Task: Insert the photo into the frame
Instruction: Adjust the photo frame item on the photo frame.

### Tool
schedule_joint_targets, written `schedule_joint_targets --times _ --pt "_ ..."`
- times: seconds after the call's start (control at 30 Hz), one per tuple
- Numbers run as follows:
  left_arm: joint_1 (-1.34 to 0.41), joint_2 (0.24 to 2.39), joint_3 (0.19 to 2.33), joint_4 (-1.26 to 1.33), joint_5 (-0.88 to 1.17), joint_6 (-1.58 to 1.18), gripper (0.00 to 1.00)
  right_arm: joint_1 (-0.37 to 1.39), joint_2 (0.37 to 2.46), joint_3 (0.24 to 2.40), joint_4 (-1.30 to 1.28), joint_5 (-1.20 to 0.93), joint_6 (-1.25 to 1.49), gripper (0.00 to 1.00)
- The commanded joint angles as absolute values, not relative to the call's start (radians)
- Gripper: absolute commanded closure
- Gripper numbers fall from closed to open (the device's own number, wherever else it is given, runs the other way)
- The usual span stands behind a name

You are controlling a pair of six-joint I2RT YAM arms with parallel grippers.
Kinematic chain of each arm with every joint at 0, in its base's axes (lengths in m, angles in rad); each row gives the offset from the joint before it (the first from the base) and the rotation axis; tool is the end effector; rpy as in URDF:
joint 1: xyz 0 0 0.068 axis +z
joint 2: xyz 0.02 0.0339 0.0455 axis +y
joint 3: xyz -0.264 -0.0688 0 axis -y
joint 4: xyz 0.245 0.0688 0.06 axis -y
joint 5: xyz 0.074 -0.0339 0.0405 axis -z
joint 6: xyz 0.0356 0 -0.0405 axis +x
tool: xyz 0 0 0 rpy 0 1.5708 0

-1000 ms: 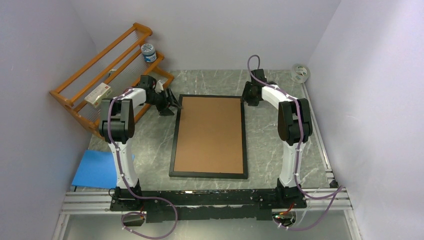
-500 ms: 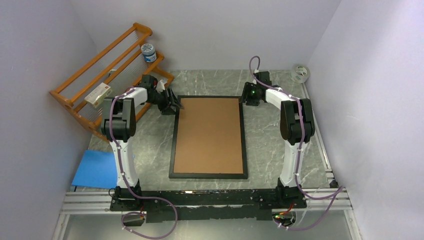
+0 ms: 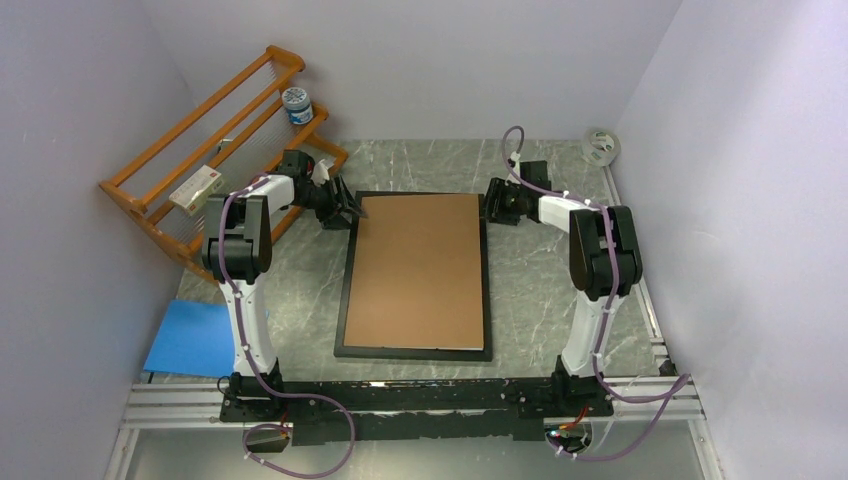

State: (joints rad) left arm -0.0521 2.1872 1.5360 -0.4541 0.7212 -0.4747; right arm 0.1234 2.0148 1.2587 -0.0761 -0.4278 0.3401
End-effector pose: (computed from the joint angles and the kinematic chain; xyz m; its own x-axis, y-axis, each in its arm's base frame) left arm 0.4472 -0.0469 0.1381 -0.9469 -0.2944 -0.1295 -0.1098 0.6746 -0.7300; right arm 0.4194 0.0669 0.1488 -0.8216 0.2039 -0.5324 -0.1221 0.8492 0.5138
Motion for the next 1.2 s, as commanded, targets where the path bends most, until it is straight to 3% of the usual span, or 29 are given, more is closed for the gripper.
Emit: schedule_joint_targets --times 0.0,0.1,0.17,0.57,0.77,0.9,1.0,1.17 --pt "-0.091 2.217 1.533 -0.417 0.704 -0.451 0.36 0.181 1.894 1.235 -0.104 -0.379 0.394 0.45" --pt "-0.091 2.201 1.531 -0.432 0.649 -0.442 0.35 0.180 1.875 1.277 -0.241 -0.091 0.441 0.42" --pt "-0.091 2.195 1.531 -0.437 0.628 -0.438 0.35 0.178 1.862 1.285 -0.253 -0.060 0.416 0.40" --pt "-0.091 2.179 1.546 -0.470 0.590 -0.416 0.29 0.176 1.822 1.258 -0.212 -0.224 0.426 0.35" --pt "-0.091 2.182 1.539 -0.485 0.592 -0.408 0.33 0.176 1.858 1.293 -0.255 -0.239 0.464 0.56" --pt "-0.091 2.175 1.531 -0.497 0.574 -0.411 0.32 0.176 1.850 1.268 -0.242 -0.352 0.492 0.64" --pt "-0.091 2.162 1.517 -0.498 0.567 -0.411 0.30 0.179 1.844 1.241 -0.260 -0.393 0.511 0.64" --pt "-0.091 2.119 1.486 -0.502 0.563 -0.407 0.24 0.187 1.808 1.175 -0.288 -0.403 0.518 0.53"
